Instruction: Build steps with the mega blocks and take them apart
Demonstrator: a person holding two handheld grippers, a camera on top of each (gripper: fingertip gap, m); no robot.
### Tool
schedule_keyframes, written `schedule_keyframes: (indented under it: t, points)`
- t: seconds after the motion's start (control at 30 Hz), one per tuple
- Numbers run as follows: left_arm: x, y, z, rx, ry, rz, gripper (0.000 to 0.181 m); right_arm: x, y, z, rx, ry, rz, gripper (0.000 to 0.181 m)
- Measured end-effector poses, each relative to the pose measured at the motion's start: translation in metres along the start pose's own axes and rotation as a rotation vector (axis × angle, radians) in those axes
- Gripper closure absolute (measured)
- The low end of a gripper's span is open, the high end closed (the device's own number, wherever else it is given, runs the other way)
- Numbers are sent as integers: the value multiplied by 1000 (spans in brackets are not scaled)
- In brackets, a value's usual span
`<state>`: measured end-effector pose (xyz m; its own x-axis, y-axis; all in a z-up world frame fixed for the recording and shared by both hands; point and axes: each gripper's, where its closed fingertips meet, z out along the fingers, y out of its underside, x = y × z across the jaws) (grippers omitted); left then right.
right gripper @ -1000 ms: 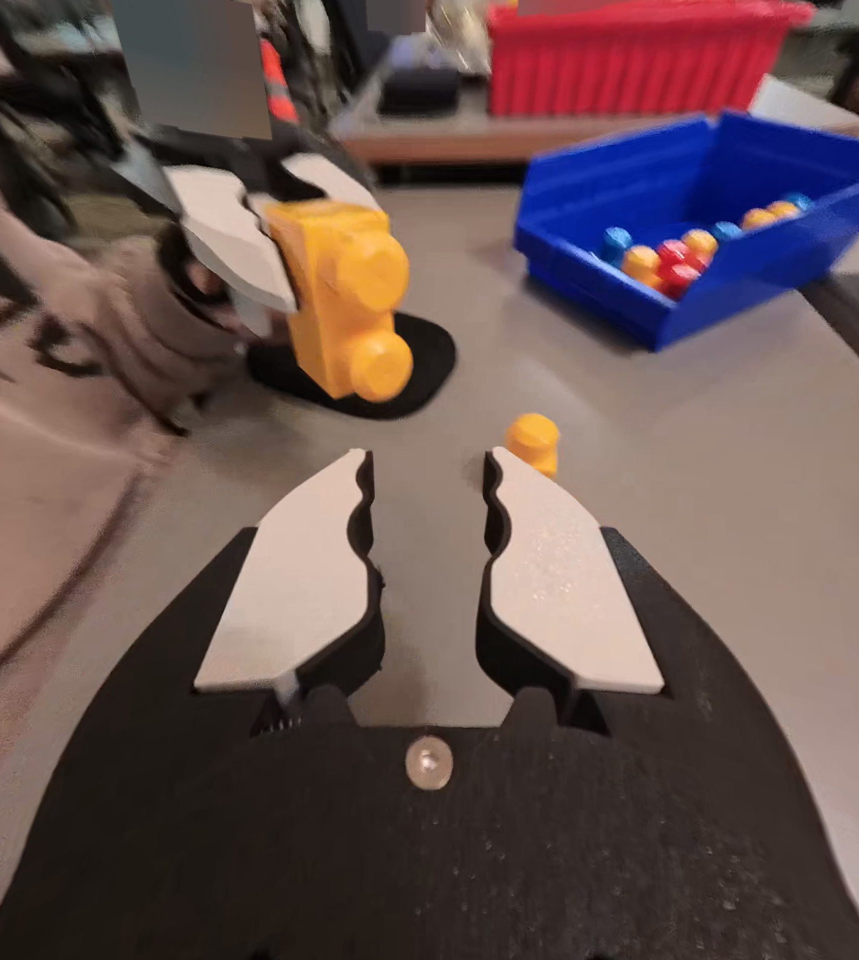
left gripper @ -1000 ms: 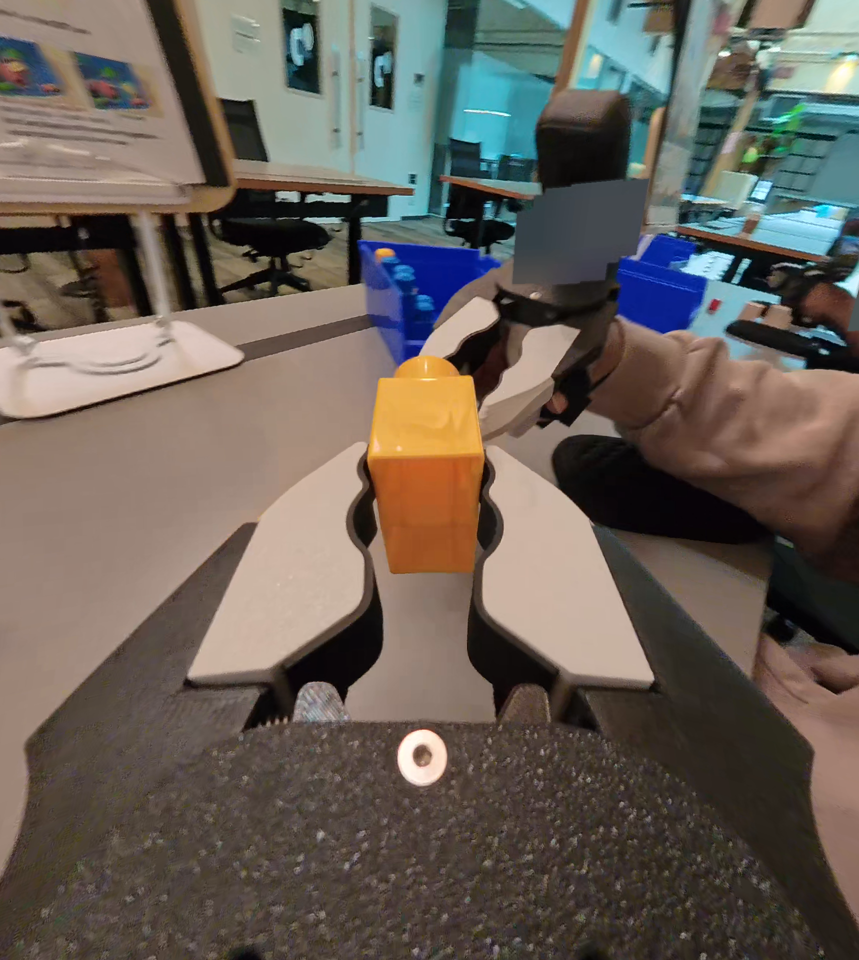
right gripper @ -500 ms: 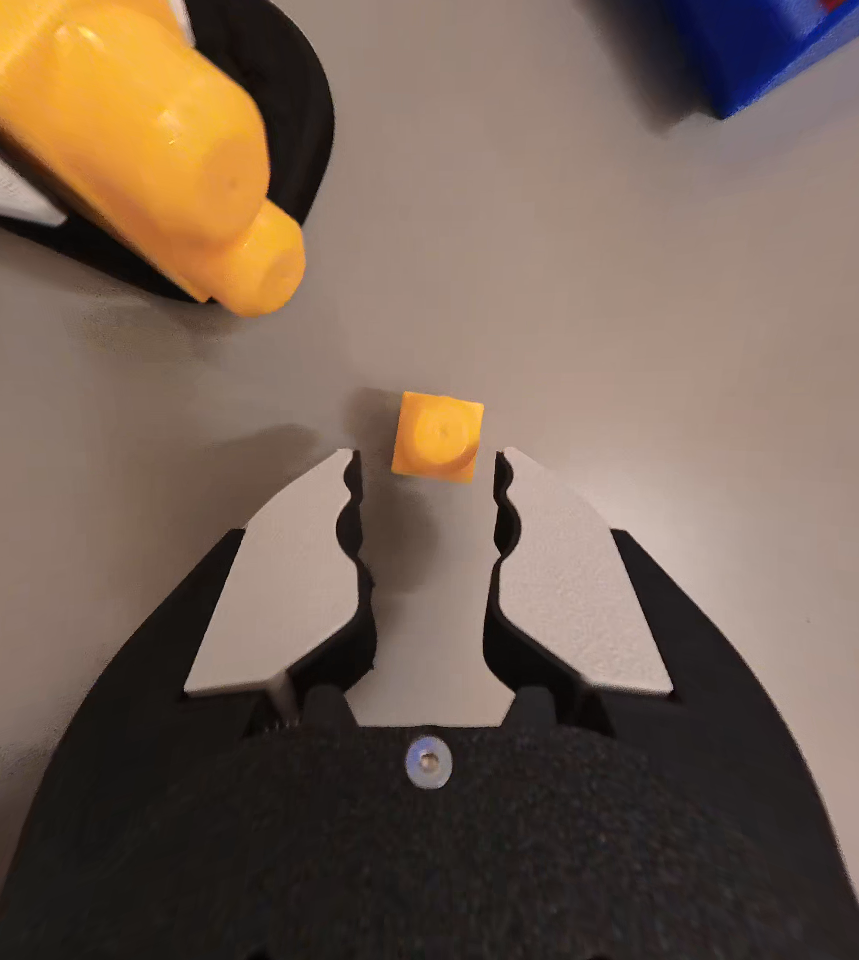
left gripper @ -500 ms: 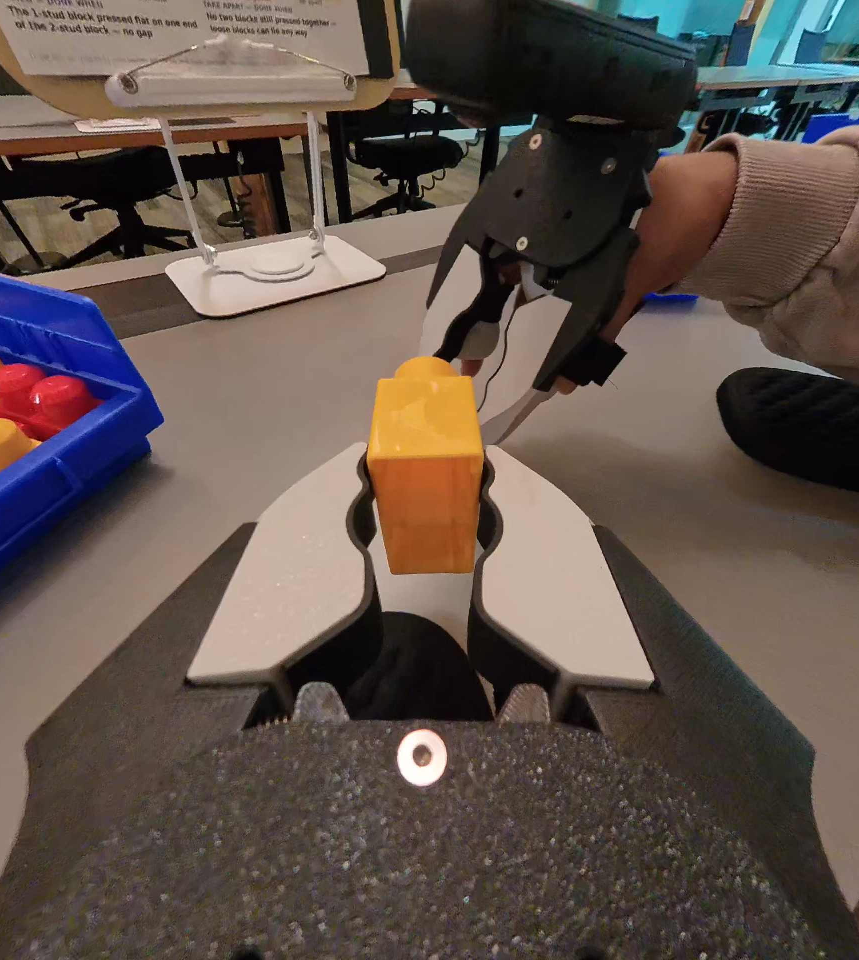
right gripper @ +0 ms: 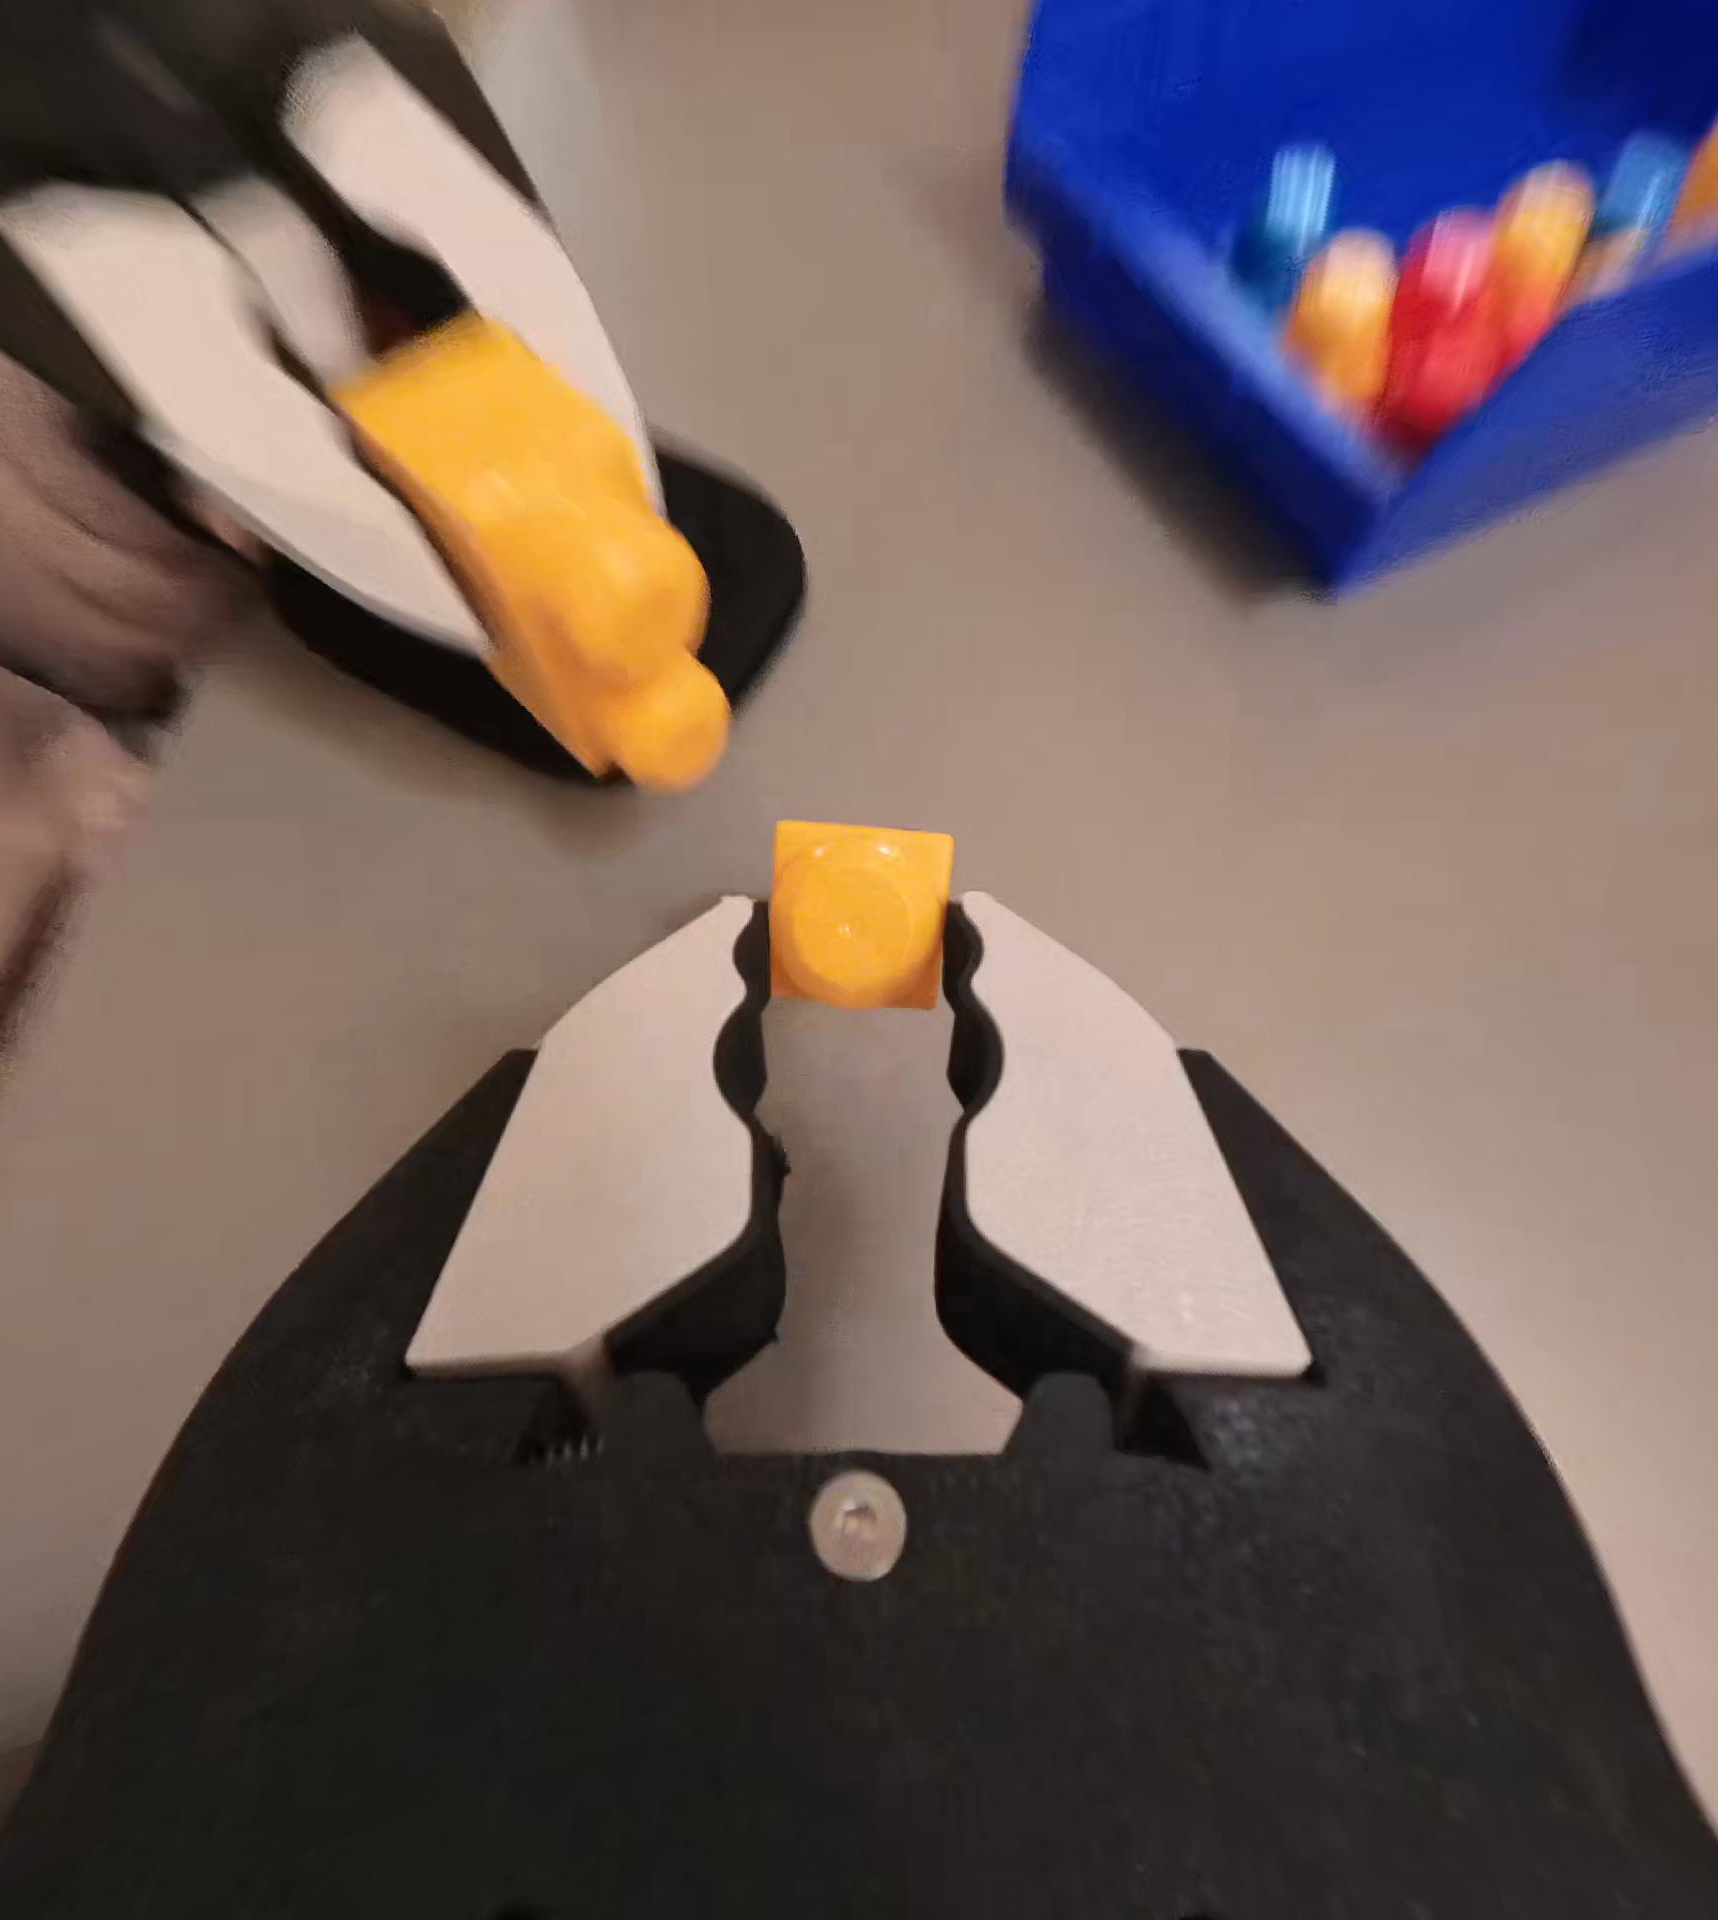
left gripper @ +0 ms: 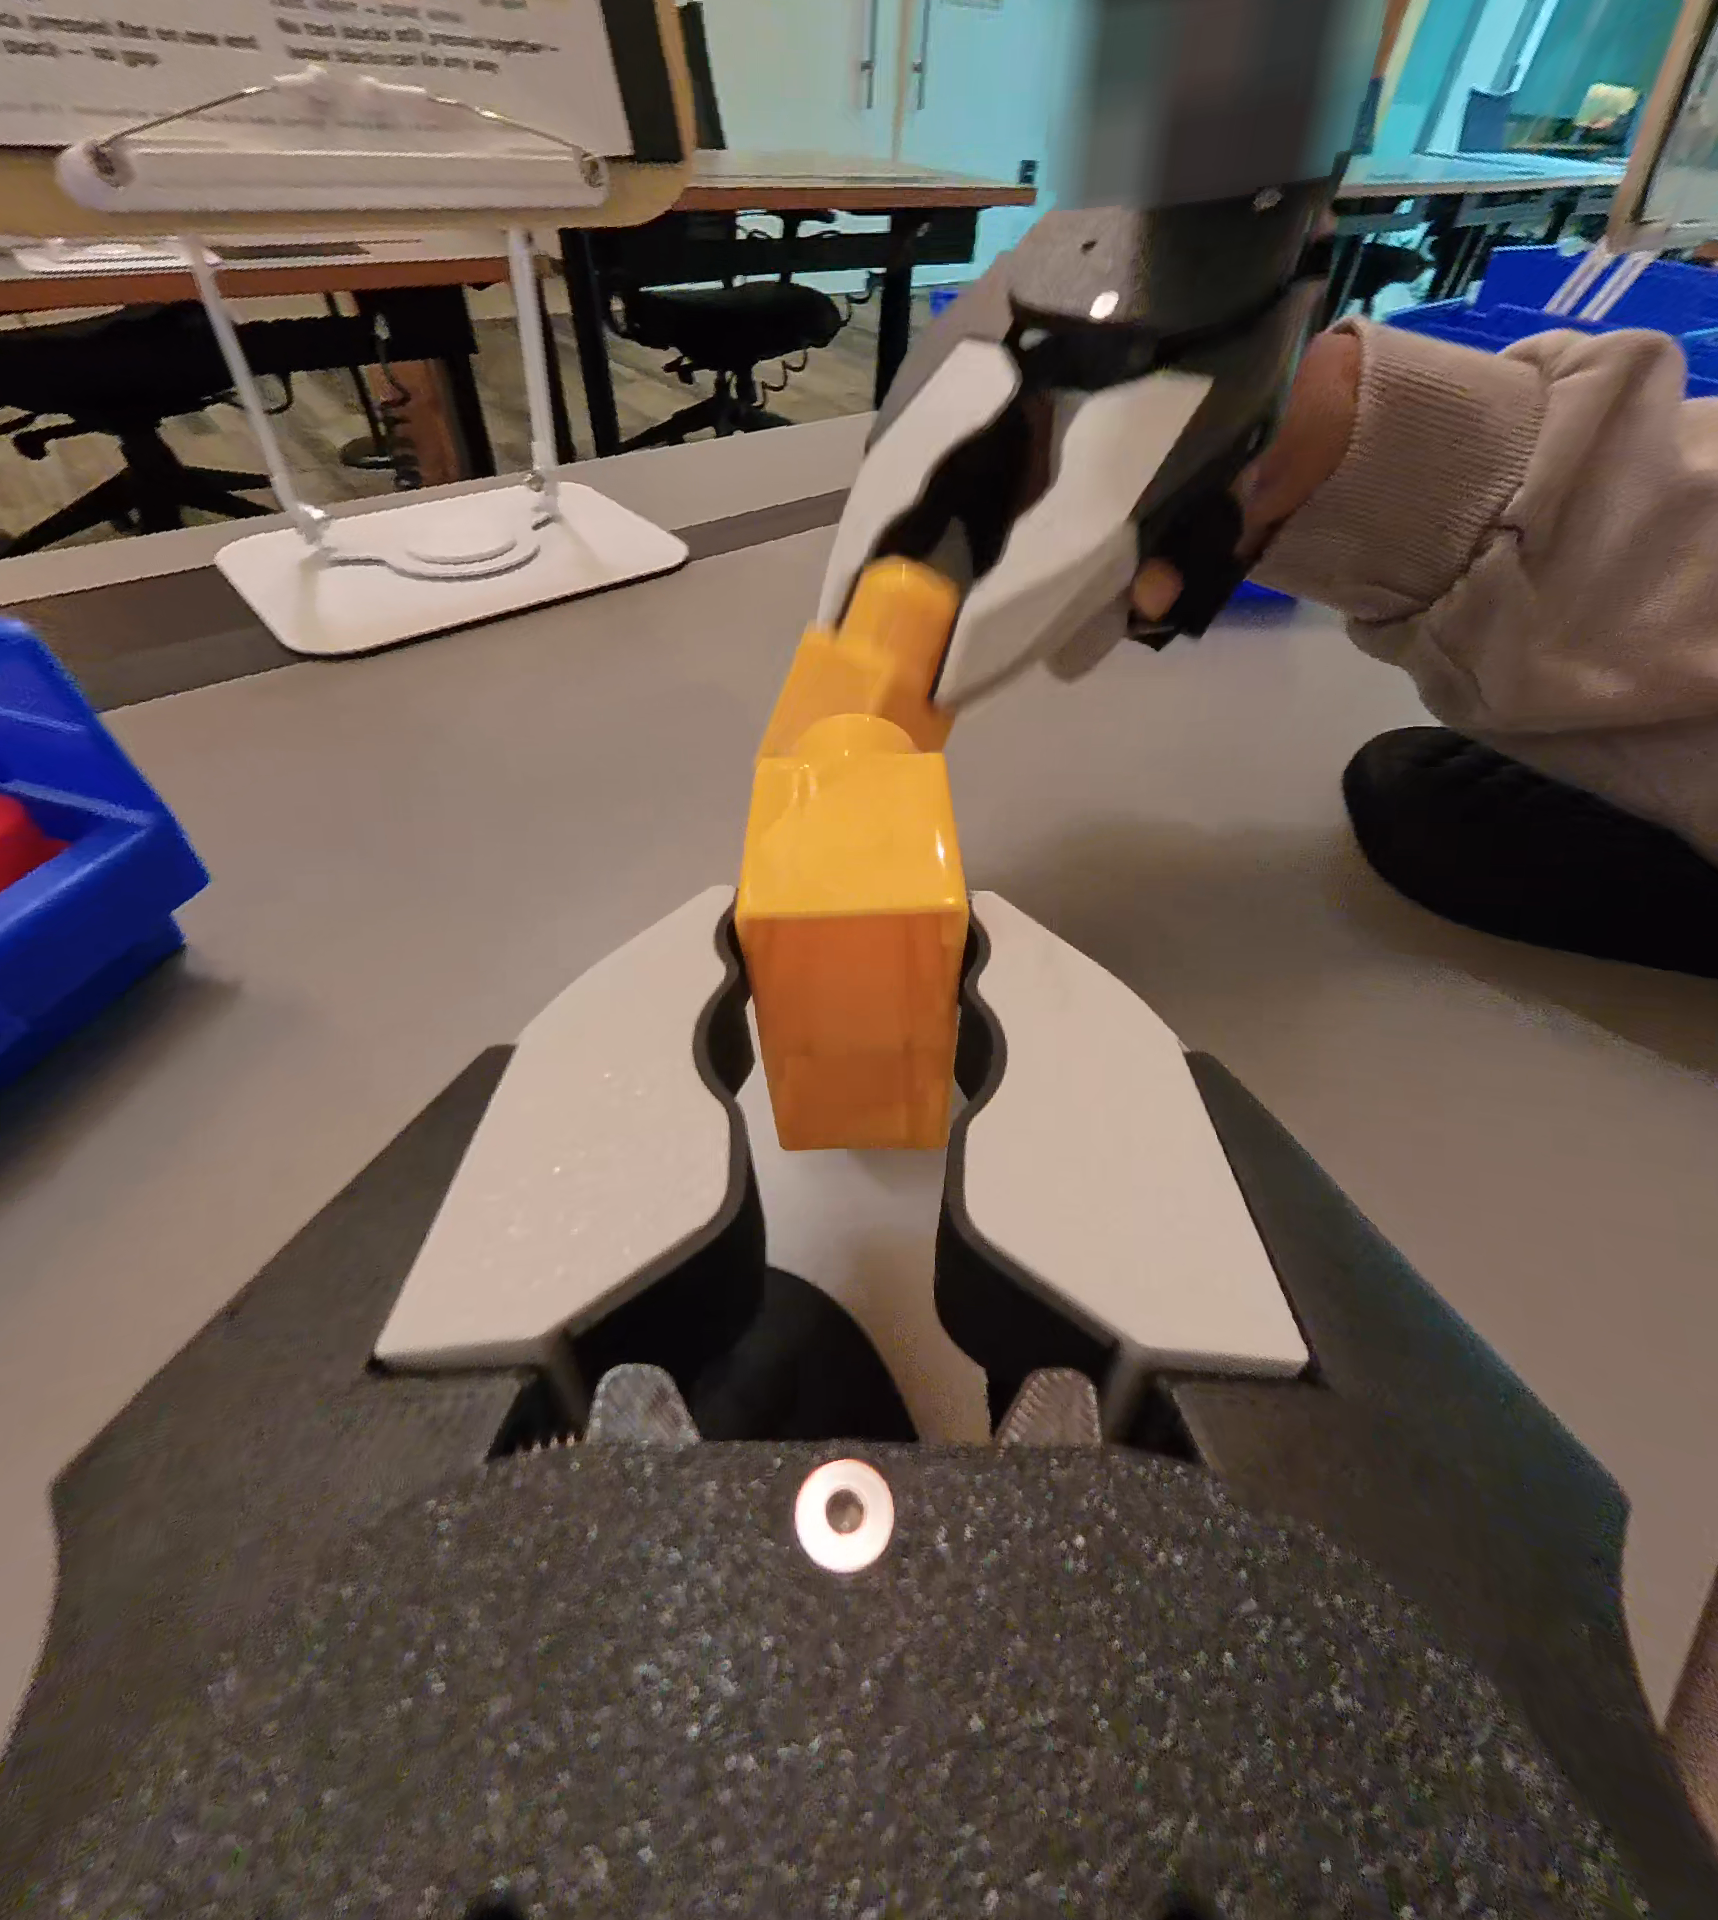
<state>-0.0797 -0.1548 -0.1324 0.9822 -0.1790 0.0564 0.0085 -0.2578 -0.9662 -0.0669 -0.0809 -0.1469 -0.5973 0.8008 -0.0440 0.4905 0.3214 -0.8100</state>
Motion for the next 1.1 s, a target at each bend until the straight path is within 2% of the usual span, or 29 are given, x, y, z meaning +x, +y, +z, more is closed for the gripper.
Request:
schedule_keyframes:
  t: [0.03,0.1,0.17,0.27,0.4,0.57,0.73,0.9,1.1]
  points:
    - [5,-2,2,2,15,5,145,-7,-14,-15,142,-38,-1,150]
    - [16,-7,7,12,50,11,145,-19,-33,-47,376,-119,-1,150]
    - [28,-14,12,33,92,9,145,-27,-38,-72,518,-164,-1,150]
    - [49,-26,18,69,160,5,145,-40,-37,-93,651,-249,11,150]
    - [72,-44,22,117,233,4,145,-57,-35,-103,756,-354,17,150]
    - [83,-52,25,116,271,15,145,-72,-36,-97,731,-417,-12,150]
    - [88,-46,30,84,290,26,145,-78,-41,-96,669,-451,-26,150]
    - [89,-33,32,12,313,54,145,-79,-25,-88,509,-405,-65,150]
    - [99,-27,34,-19,408,28,145,-85,-10,-89,376,-326,-158,150]
